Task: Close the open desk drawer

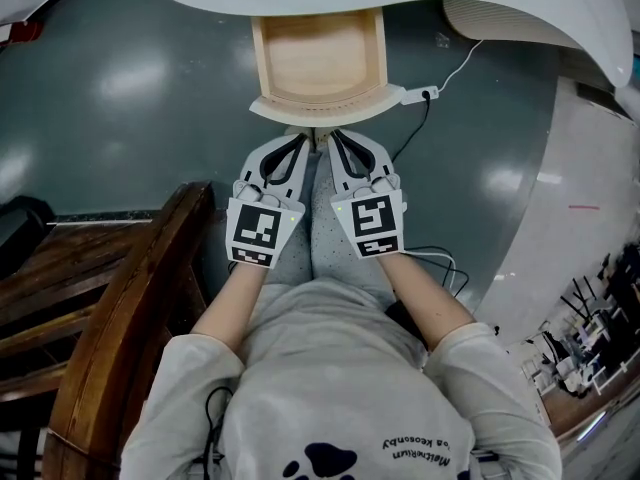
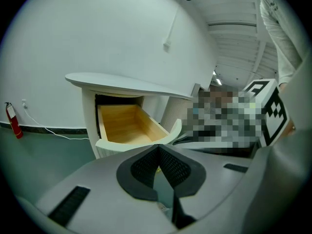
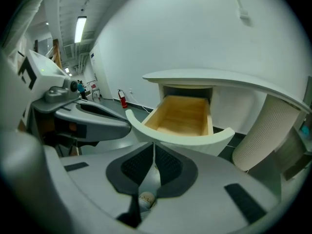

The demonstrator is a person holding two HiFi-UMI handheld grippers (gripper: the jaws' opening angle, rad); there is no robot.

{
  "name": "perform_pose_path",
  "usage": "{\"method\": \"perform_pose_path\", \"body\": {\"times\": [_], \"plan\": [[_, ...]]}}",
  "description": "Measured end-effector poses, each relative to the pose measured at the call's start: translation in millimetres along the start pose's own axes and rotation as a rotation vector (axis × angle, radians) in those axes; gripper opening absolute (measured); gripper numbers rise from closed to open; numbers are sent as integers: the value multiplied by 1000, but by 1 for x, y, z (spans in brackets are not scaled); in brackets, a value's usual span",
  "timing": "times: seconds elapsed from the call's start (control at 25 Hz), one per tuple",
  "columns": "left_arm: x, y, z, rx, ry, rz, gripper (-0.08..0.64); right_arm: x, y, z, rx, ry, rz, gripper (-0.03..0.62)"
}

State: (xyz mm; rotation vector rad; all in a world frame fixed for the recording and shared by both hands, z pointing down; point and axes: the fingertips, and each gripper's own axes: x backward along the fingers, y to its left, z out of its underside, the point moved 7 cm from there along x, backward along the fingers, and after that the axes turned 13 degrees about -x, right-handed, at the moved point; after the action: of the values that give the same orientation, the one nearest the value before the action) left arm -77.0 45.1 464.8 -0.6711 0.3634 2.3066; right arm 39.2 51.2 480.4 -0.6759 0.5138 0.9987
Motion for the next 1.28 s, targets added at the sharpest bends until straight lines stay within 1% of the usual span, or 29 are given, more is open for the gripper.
{"method": "perform_pose_path", "body": {"times": [0.12,0.52,0.56,0.64,0.72,0.8,0.88,1.0,1.16,1.28], "plan": [[-3,0,4,3,9,9,6,-8,-3,7,-46,30,-8,18],[-11,-1,13,8,22,25,6,-30,-18,31,-142,113,39,21],[-12,-1,14,8,23,25,6,-33,-19,33,-147,118,40,27],[-15,0,15,7,23,28,6,-39,-20,36,-164,135,35,75],[-16,1,16,4,27,32,6,-45,-21,40,-182,156,35,84],[-18,1,17,2,32,34,6,-50,-22,44,-180,174,44,96],[-19,1,17,4,35,35,8,-54,-23,48,-181,189,52,122],[-21,0,20,6,38,35,8,-60,-24,55,-207,213,67,167],[-23,0,22,5,42,38,8,-67,-25,59,-266,220,92,183],[-24,1,21,8,45,35,6,-71,-26,59,-294,223,106,183]]}}
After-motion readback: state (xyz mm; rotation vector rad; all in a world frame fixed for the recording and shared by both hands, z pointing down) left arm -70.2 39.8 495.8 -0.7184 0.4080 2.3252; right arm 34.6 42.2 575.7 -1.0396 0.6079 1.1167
